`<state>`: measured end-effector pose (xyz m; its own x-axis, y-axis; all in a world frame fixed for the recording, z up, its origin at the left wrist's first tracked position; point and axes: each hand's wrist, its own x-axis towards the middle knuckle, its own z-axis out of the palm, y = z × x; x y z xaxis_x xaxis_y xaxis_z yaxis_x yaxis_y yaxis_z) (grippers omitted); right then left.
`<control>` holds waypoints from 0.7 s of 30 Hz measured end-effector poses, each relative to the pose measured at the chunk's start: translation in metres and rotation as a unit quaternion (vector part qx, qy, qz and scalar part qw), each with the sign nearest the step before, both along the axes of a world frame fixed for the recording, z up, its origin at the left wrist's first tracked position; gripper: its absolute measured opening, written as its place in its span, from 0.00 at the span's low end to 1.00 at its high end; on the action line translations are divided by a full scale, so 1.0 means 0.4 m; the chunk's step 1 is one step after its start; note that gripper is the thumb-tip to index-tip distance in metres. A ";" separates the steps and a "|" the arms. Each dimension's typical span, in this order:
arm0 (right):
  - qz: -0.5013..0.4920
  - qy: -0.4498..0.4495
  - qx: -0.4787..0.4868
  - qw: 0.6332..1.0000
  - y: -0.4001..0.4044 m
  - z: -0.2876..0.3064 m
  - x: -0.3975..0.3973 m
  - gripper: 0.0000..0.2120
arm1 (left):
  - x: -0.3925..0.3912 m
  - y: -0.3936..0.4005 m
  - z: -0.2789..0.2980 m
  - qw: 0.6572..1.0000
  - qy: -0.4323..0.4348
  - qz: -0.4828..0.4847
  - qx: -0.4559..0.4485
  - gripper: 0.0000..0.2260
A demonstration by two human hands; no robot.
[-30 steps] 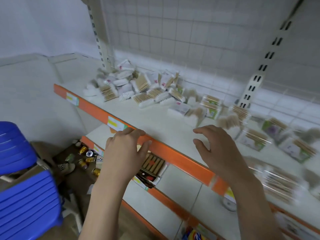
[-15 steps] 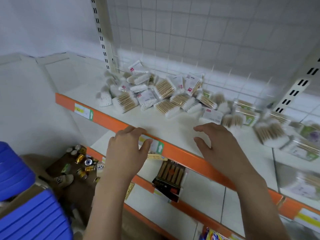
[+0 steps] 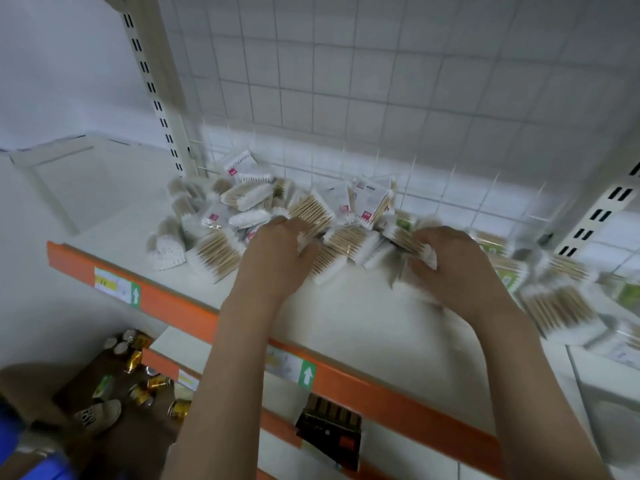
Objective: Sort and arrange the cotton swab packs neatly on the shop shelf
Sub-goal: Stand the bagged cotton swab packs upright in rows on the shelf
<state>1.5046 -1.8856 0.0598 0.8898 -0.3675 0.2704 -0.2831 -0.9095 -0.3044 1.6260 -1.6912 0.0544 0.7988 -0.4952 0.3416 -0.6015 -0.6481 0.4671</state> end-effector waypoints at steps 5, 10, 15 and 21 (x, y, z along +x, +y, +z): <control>-0.012 0.046 -0.026 0.999 -0.064 -0.002 0.065 0.16 | 0.109 -0.099 0.026 0.998 0.001 -0.009 0.056 0.19; -0.009 0.066 -0.026 0.997 -0.102 -0.017 0.098 0.17 | 0.182 -0.153 0.024 0.993 0.045 -0.022 0.102 0.27; -0.001 0.070 -0.019 0.997 -0.109 -0.037 0.128 0.20 | 0.207 -0.166 0.016 0.987 0.099 -0.036 0.121 0.33; 0.005 0.087 -0.035 0.996 -0.101 -0.058 0.149 0.19 | 0.199 -0.162 0.004 0.994 0.063 -0.018 0.089 0.34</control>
